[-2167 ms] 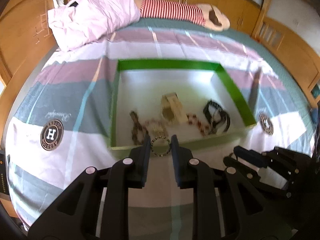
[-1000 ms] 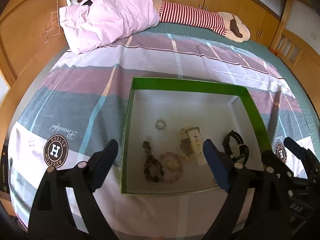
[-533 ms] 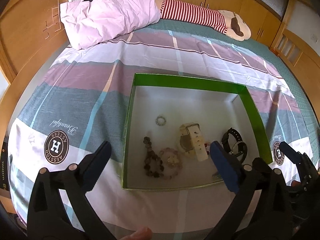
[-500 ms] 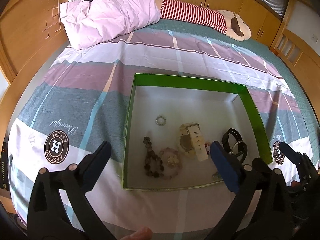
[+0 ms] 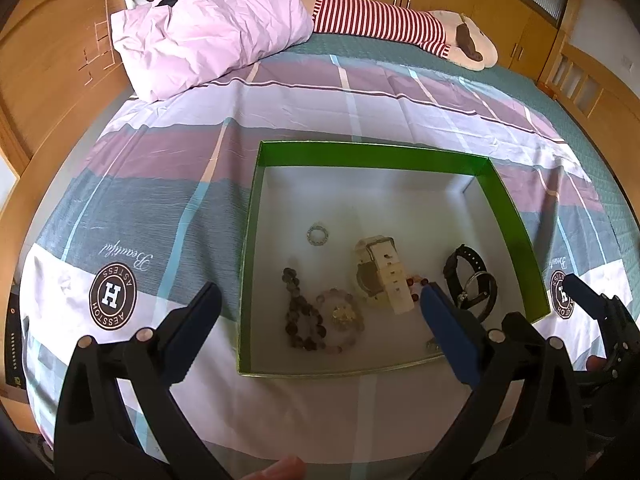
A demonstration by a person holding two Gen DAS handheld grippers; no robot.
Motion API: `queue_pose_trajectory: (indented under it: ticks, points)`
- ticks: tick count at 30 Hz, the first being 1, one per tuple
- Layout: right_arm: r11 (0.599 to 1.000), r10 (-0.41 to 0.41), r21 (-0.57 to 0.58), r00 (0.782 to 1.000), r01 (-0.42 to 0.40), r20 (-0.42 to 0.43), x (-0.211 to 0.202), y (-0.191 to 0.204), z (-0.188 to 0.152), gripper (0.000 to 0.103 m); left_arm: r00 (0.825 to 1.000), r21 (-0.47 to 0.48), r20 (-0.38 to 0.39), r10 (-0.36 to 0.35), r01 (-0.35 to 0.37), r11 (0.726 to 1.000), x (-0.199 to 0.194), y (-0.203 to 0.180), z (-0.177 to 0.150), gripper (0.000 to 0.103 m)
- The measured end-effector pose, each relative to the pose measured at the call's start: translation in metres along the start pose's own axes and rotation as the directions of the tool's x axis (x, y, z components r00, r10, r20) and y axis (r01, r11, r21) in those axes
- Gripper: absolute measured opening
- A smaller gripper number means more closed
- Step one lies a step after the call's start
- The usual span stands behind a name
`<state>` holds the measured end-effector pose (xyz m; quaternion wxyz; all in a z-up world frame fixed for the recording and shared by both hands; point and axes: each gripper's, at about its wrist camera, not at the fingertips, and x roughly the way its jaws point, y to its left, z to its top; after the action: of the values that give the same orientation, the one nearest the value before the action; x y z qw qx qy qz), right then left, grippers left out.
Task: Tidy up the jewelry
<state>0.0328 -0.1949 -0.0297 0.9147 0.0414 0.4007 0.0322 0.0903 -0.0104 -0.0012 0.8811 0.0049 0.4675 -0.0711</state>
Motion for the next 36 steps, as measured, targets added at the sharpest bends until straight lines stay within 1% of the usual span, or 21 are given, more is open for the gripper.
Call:
queue_pose_trajectory:
  ticks: [7,15,21,36]
  points:
    - [1.000,-0.012,-0.021,1.000,0.012,0.004,0.0002,0.0031,-0.0019,0.102,1.000,0.006,-0.006,0.002,-0.002,1.000,0.0017,-0.0013,-0.0002,0.101]
    - [1.000,-0.014,-0.023,1.000,0.014,0.003,0.0004,0.0044,-0.0024,0.102,0.999,0.044,-0.003,0.033,-0.033,0.999,0.0026,-0.0081,-0.0020,0.101]
    - [1.000,-0.013,-0.025,1.000,0.013,-0.001,0.0012,0.0047,-0.0030,0.102,1.000,0.035,-0.003,0.017,-0.017,0.999,0.0013,-0.0064,-0.0015,0.101]
    - [1.000,-0.011,-0.028,1.000,0.011,-0.007,0.0026,0.0056,-0.0057,0.102,1.000,0.049,-0.016,0.023,-0.022,0.999,0.0048,-0.0092,-0.0030,0.101]
